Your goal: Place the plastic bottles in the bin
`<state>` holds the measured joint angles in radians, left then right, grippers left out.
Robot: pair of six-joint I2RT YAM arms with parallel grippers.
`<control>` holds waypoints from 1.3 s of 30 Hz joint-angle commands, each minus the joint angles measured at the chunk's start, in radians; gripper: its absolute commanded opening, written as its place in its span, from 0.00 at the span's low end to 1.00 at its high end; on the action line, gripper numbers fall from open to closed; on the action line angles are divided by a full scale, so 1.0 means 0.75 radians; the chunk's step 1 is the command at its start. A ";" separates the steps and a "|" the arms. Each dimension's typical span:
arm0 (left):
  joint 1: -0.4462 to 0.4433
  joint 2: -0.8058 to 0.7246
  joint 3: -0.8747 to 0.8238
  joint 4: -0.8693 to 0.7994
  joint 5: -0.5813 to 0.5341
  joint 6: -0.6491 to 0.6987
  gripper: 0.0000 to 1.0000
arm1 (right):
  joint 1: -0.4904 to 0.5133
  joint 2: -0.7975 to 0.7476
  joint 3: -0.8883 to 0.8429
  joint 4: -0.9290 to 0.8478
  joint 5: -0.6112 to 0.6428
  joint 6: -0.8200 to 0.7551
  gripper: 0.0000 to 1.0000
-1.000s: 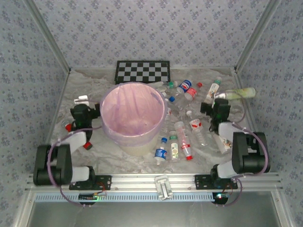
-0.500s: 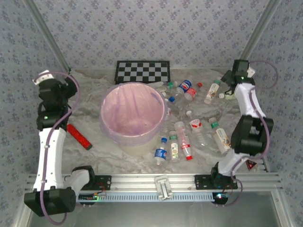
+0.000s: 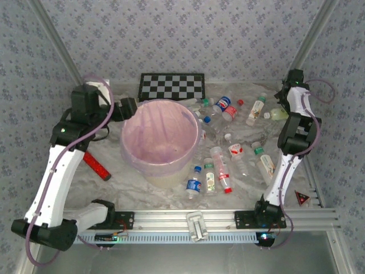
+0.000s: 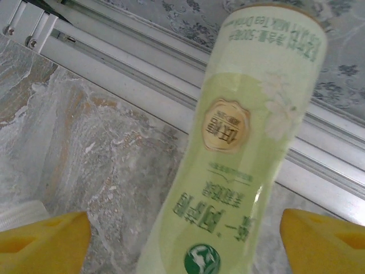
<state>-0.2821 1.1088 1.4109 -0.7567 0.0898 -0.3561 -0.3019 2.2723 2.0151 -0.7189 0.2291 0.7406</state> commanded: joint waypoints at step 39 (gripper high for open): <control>-0.131 -0.058 -0.035 -0.081 0.109 0.017 0.68 | 0.061 -0.281 -0.217 -0.040 0.027 -0.224 0.47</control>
<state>-0.3721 1.0924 1.3903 -0.8585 0.1223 -0.3309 -0.2741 2.2311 1.8790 -0.7403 0.2054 0.6495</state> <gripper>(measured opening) 0.684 0.547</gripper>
